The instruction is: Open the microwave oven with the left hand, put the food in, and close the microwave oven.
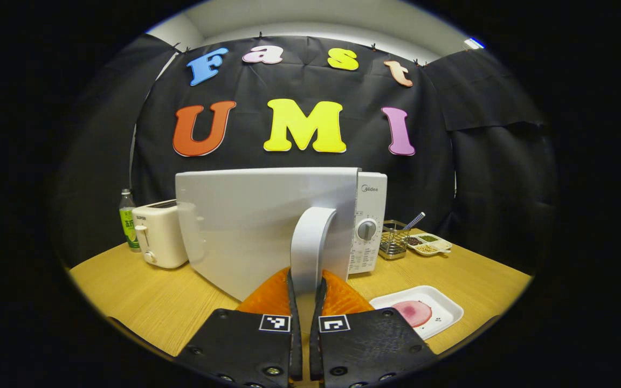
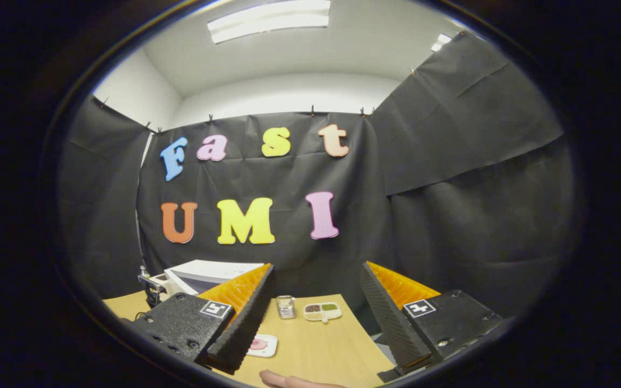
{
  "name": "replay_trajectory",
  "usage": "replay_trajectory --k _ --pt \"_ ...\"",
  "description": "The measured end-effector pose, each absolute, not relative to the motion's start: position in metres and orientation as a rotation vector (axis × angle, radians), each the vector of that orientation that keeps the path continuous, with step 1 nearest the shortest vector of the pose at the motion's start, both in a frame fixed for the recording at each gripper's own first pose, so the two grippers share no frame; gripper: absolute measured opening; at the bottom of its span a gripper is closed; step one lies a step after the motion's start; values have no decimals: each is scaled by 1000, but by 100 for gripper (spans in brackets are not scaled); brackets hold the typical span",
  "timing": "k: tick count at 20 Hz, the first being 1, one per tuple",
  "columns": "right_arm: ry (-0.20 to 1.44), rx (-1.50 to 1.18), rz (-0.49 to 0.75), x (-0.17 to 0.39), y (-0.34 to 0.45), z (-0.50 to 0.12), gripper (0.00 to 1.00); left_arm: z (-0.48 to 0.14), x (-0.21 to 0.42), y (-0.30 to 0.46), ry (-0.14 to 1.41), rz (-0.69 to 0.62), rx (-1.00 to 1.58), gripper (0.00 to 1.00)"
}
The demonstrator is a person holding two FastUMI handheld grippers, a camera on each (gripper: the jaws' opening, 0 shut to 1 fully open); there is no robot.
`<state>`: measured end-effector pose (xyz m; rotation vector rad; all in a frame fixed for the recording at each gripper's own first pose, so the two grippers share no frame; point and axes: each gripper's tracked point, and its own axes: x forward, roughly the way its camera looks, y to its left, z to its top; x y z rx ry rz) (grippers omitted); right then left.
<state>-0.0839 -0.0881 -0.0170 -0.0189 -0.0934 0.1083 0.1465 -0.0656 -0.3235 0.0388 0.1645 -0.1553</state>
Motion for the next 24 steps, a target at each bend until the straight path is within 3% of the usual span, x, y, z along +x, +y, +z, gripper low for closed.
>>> replay_trajectory --k 5,6,10,11,12,13,14,15,17,19,24 --pt "-96 -11 172 -93 -59 -22 100 -319 102 -1 181 -86 58 6" --pt "-94 -13 183 -93 -53 -24 92 -320 94 16 185 -69 66 6" --pt "-69 -23 219 -93 -32 -36 92 -313 64 86 176 12 51 14" --pt "-62 -27 224 -93 -30 -39 100 -315 50 100 178 22 39 16" --pt "-57 -30 224 -92 -28 -42 100 -314 34 113 182 42 35 15" --pt "-52 -35 222 -92 -27 -45 100 -310 20 126 177 61 34 31" --pt "-48 -38 219 -90 -25 -47 100 -304 9 131 176 60 24 40" --pt "-45 -41 218 -89 -23 -49 100 -297 -2 133 165 63 20 64" --pt "-27 -44 216 -85 -17 -55 100 -277 -21 133 128 71 42 83" --pt "-10 -53 219 -83 -9 -60 100 -251 -33 133 86 79 74 92" --pt "21 -95 228 -71 6 -70 100 -206 -53 111 72 72 63 92"
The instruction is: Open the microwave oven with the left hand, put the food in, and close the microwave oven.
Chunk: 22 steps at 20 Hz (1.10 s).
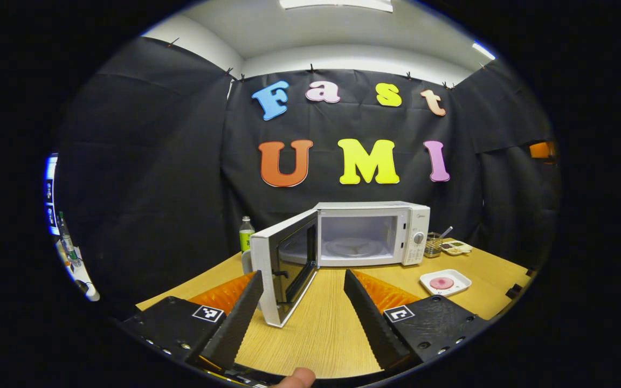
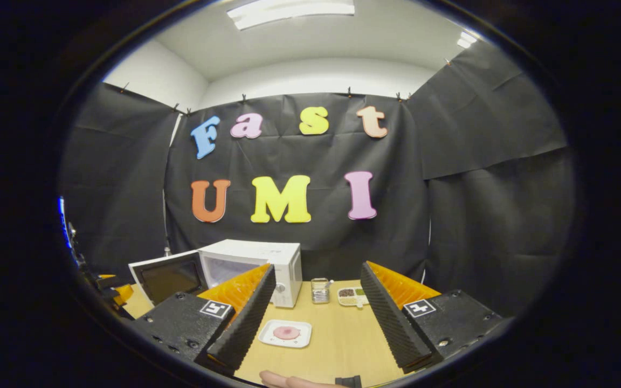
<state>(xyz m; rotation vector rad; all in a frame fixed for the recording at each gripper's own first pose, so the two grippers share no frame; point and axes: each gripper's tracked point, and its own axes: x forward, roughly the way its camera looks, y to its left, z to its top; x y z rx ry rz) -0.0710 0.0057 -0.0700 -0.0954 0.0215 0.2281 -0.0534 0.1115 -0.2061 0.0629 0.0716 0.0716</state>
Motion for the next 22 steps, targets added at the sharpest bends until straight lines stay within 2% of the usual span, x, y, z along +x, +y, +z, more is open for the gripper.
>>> replay_trajectory --k 4,7,10,11,12,20,22 --pt "84 -117 229 -44 12 -86 100 -157 -63 87 2 65 62 92" --pt "161 -144 283 -17 28 -109 100 -129 -70 68 -33 49 56 92" --pt "296 -193 319 12 35 -153 100 -105 -76 56 -74 56 71 92" --pt "340 -210 321 21 36 -170 93 -99 -79 47 -83 42 78 92" --pt "379 -218 319 31 35 -187 100 -95 -81 39 -89 35 83 92" --pt "810 -52 328 85 36 -323 100 -85 -104 -3 -82 -30 54 94" --pt "928 10 341 88 38 -348 93 -82 -105 -5 -88 -38 43 94"
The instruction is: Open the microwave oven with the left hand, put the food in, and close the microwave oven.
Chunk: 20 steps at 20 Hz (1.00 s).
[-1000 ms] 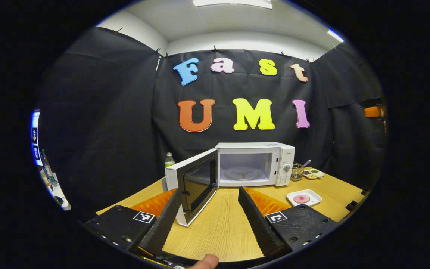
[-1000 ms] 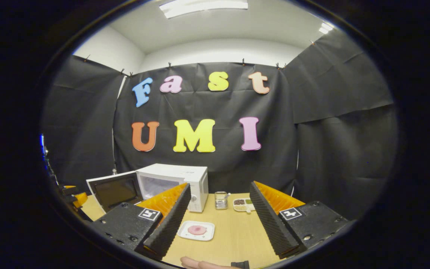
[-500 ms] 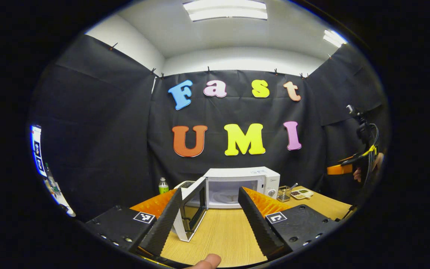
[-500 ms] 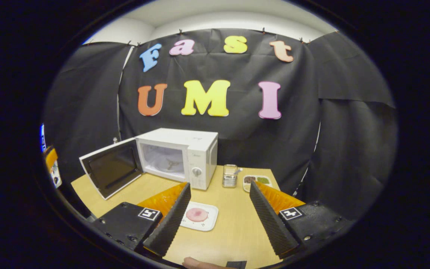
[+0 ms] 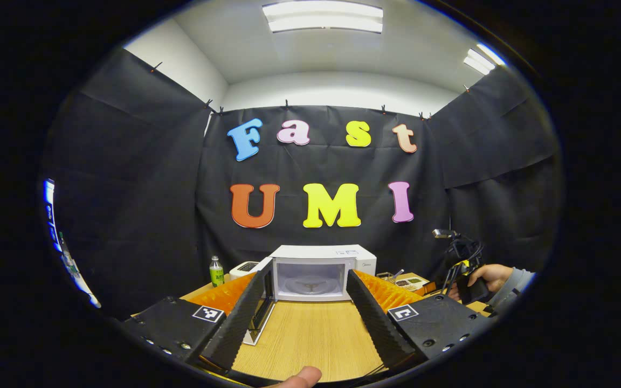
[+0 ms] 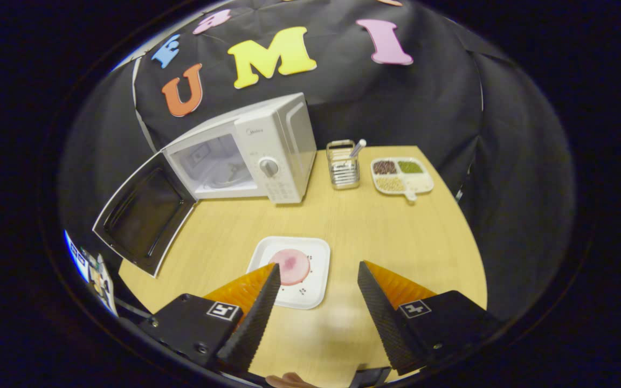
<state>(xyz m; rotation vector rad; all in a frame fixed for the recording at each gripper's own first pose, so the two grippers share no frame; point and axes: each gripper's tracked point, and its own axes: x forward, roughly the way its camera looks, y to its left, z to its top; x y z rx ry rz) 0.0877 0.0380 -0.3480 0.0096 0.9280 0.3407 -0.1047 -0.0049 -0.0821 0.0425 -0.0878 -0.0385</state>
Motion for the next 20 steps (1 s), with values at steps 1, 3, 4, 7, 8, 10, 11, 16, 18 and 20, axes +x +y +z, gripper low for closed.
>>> replay_trajectory --k 1,3,4,7,8,10,11,16,18,20 --pt "960 28 341 94 38 -359 89 -80 -105 -6 -92 -40 44 95" --pt "1028 35 366 101 39 -380 81 -80 -103 -3 -89 -30 55 95" --pt "1064 49 374 104 40 -392 80 -83 -100 1 -77 -20 60 95" --pt "1168 91 408 106 49 -417 65 -96 -94 9 -40 8 69 95" --pt "1187 88 410 107 49 -424 63 -99 -91 11 -29 12 71 95" --pt "1217 74 405 113 49 -434 57 -106 -87 13 -10 16 79 95" --pt "1233 69 416 115 51 -438 51 -109 -85 16 -2 19 85 95" --pt "1325 50 426 120 51 -453 29 -113 -82 27 6 36 104 95" --pt "1370 35 441 121 51 -456 22 -116 -81 28 8 35 93 95" --pt "1428 30 465 114 52 -460 18 -118 -78 33 15 41 89 95"
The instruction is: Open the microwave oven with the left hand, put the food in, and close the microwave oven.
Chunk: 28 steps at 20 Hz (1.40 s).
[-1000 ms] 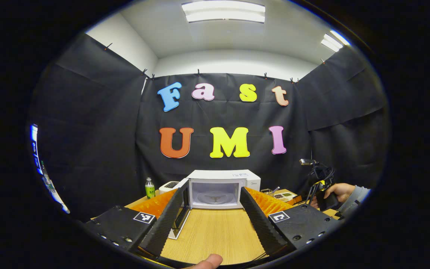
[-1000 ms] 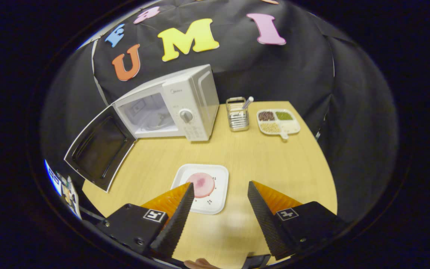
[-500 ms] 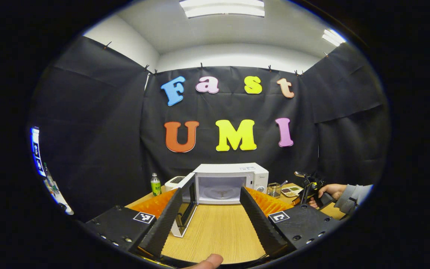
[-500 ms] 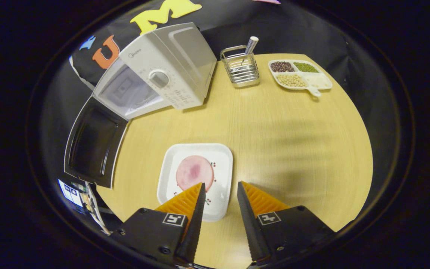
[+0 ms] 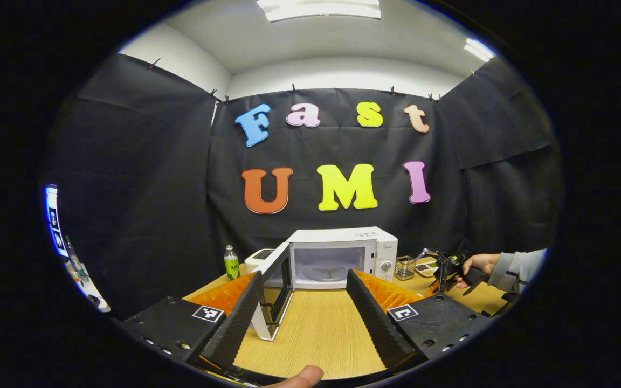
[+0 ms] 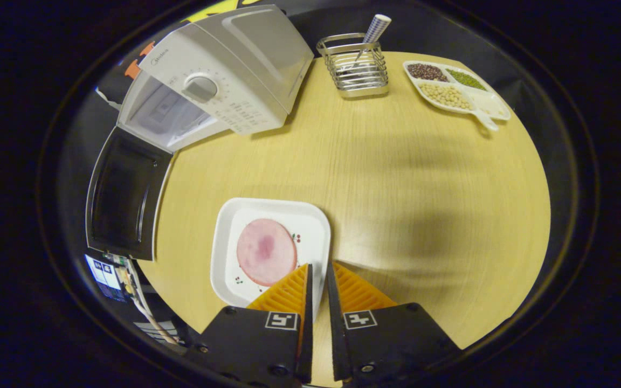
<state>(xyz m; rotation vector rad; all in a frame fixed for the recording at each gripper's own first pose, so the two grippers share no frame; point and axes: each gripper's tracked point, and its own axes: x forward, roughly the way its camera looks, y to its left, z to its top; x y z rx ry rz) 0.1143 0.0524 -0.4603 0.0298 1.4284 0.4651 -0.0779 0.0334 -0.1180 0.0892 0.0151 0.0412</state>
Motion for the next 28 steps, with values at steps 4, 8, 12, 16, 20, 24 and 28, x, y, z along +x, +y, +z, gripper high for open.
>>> replay_trajectory --k 4,8,12,16,20,24,28 --pt "1469 -27 486 115 48 -463 11 -120 -71 40 28 64 88 95" --pt "1523 -92 458 117 48 -464 7 -115 -55 47 54 91 79 95" --pt "1524 -75 476 117 49 -464 4 -111 -38 48 65 102 51 94" --pt "1498 120 475 111 53 -464 4 -108 -24 46 61 96 44 95" --pt "1471 297 469 100 59 -460 3 -109 -12 30 31 22 28 94" --pt "1443 433 474 90 68 -450 4 -121 -5 35 64 22 63 94" --pt "1404 569 450 77 89 -429 3 -127 -7 46 58 33 56 94"
